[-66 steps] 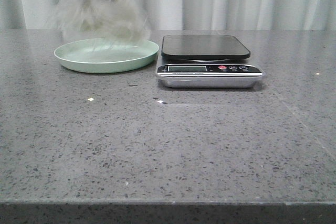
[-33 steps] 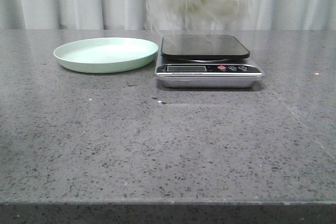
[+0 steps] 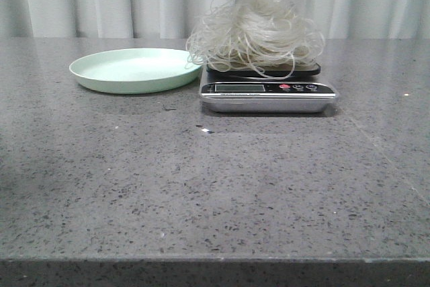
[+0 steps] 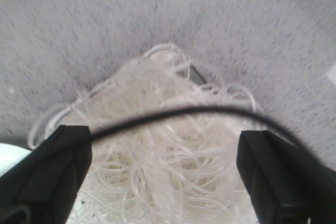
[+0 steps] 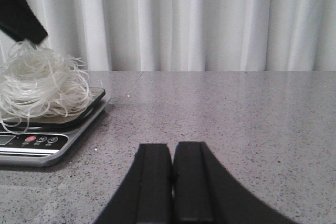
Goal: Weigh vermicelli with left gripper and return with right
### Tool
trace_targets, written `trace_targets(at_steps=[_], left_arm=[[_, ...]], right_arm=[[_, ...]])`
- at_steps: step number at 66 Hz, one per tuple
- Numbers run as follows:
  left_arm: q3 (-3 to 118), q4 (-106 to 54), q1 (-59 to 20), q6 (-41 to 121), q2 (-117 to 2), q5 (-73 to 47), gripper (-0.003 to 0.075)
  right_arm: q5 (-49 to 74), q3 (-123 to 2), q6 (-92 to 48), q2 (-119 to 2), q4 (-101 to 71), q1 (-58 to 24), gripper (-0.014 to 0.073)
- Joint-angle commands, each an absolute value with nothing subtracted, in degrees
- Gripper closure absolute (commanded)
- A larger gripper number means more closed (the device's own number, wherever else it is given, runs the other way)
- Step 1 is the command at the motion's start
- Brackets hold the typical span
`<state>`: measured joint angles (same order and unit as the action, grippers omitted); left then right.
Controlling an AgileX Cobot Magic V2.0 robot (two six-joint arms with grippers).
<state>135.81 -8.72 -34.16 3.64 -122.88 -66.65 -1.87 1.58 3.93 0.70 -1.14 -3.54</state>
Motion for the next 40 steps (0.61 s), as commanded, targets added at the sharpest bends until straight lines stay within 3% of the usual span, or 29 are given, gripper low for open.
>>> trace_targets(at_steps=[1,25,40], left_arm=[[142.5,-9.1,-34.0,3.0,-117.6,-67.9,0.0131],[140.8,-0.9,-34.0,3.0,-102.8,-69.2,0.0318],[125.0,4.5,-34.0,3.0,-90.5,-67.8,0.0393]], right_arm=[[-6.1,1.1,3.6,1.5,-0.7,-3.1,0.0437],[-6.1,1.1,3.6,1.5,-0.7,-3.1,0.0437],[-6.1,1.1,3.6,1.6,-0.7,-3.1,0.0437]])
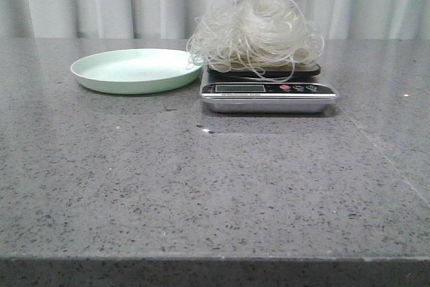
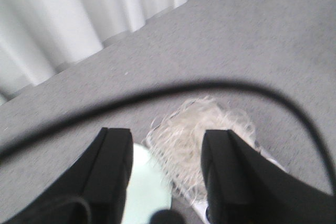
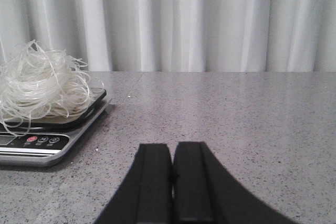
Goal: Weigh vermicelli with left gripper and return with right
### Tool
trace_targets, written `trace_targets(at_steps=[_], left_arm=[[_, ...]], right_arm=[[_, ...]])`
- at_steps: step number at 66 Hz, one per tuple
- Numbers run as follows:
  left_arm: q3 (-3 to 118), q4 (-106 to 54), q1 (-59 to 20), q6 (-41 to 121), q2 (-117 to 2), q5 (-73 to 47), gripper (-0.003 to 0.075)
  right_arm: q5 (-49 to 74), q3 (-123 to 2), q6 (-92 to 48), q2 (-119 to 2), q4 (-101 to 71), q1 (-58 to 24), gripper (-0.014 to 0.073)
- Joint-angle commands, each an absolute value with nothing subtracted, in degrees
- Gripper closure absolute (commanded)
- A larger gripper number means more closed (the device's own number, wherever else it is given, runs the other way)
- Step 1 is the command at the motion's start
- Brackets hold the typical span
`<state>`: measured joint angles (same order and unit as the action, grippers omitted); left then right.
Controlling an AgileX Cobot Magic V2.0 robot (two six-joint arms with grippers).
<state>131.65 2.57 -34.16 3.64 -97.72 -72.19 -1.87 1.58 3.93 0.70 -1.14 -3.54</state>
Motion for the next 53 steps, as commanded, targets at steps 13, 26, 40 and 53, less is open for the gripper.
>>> trace_targets(at_steps=[13,26,40,53], left_arm=[[99.9,3.7,-34.0,2.5,-75.1,-56.5,0.0436],[75.8,0.0,-34.0,2.5,-58.0,-44.8,0.0472],[54.7,-5.0,-34.0,2.5,-40.4,-36.6,0.0528],[38.2,-6.2,-34.0,2.5,-24.5,-29.5,0.0593]], right_arm=[[-6.1,1.1,3.6,1.6,-0.7,-3.1,0.0437],[-6.1,1.1,3.6,1.6,-0.7,-3.1,0.0437],[-6.1,1.1,3.6,1.6,-0.7,-3.1,0.0437],[-6.1,1.1,3.6,1.6,-0.7,-3.1,0.0437]])
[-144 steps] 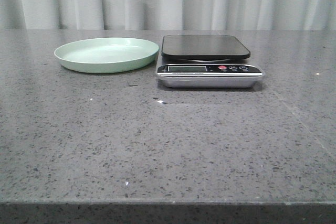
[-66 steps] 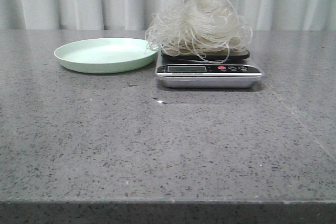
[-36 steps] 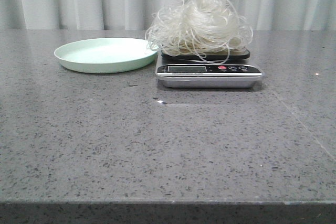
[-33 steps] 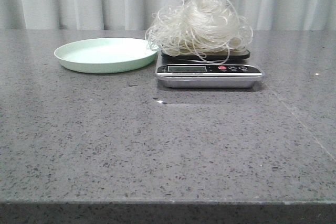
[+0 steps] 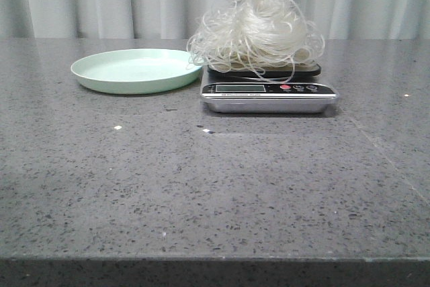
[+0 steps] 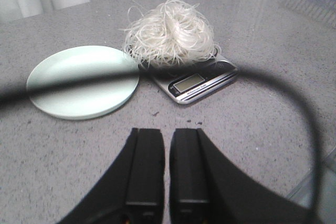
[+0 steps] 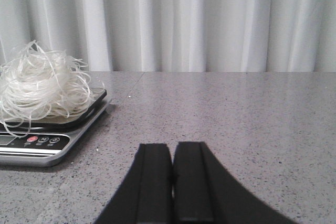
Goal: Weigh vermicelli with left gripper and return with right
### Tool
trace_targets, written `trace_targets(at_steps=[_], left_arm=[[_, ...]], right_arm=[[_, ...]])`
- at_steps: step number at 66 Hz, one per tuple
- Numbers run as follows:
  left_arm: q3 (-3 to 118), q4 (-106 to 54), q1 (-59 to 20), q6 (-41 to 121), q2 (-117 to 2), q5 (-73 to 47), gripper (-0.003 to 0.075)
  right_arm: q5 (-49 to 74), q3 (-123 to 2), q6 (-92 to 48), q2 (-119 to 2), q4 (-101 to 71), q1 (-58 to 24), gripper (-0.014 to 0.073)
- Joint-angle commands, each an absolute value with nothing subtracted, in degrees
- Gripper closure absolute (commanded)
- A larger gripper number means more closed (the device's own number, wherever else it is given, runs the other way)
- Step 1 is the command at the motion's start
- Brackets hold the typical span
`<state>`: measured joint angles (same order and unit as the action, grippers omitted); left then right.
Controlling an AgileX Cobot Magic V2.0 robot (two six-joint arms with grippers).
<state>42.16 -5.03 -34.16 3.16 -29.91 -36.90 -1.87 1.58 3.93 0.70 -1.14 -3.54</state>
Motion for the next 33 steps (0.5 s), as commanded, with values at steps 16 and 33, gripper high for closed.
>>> trace_targets(at_steps=[16,33], left_arm=[[29.7,-6.3,-34.0,2.5,-11.8,-27.0,0.0592],[28.7,-6.3,-34.0,2.5,-10.0,-26.8,0.0592]], right_arm=[[-6.1,1.1,3.6,1.6,-0.7,-3.1,0.0437],[-6.1,1.1,3.6,1.6,-0.7,-3.1,0.0437]])
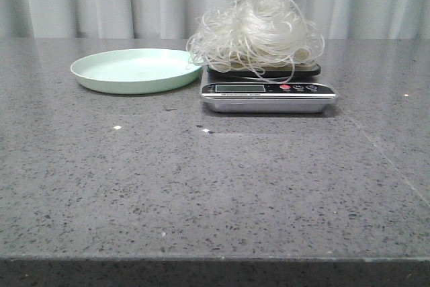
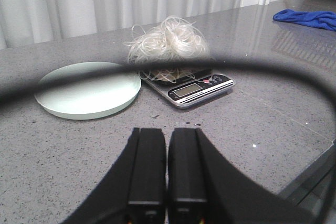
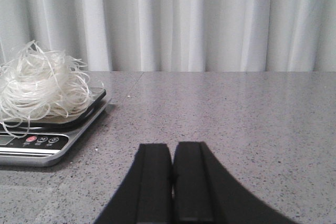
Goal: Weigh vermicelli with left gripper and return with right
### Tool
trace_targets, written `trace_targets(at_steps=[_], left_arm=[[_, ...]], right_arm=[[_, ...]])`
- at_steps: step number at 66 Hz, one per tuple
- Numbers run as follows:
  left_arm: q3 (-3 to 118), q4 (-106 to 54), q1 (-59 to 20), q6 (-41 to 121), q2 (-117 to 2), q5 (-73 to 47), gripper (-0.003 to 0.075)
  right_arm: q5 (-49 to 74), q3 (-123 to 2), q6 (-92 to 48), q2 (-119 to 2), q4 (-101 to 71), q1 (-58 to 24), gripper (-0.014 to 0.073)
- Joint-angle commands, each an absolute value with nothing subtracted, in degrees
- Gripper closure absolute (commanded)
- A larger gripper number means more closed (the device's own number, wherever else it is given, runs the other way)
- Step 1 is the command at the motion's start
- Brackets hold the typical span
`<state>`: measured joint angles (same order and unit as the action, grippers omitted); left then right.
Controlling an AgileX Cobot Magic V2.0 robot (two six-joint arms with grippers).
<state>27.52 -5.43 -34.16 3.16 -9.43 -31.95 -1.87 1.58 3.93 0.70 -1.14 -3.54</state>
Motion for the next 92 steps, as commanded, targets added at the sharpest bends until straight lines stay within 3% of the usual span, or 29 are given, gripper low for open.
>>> trace_targets(at_steps=[1,22,31,52,77,85,92], left_arm=[[28.7,-6.3,-34.0,2.5,-10.0,-26.8,0.0592],[28.4,-6.3,-34.0,2.5,-10.0,-27.1,0.0592],[28.4,-6.3,-34.0,2.5,-10.0,-27.1,0.0592],[28.3,-6.3,-34.0,2.5,-10.0,-27.1,0.0592],[28.3,-6.3,-34.0,2.5,-10.0,-27.1,0.0592],[28.3,-6.3,-34.0,2.5,-10.0,-27.1,0.0592],[28.3,-6.3,-34.0,2.5,-10.0,-27.1,0.0592]], right_arm=[[-6.1,1.1,3.6,1.6,-0.7,-3.1,0.0437],[-13.9,0.8,3.6,1.5,-0.8,-3.1,0.0437],[-9.9,-3.8,3.6,0.1,-1.1,-3.1,0.0437],[5.4,-24.7,3.6,-21.0,-1.1,-3.1,0.0437],[4.6,-26.8,3.6,-33.0,-1.2,-3.2,0.0435],[7.9,-32.7,3.6,-38.1,-1.2,-5.3,0.034],[15.2,-41.5,3.6,-45.1,-1.2,-10.2,0.0155]])
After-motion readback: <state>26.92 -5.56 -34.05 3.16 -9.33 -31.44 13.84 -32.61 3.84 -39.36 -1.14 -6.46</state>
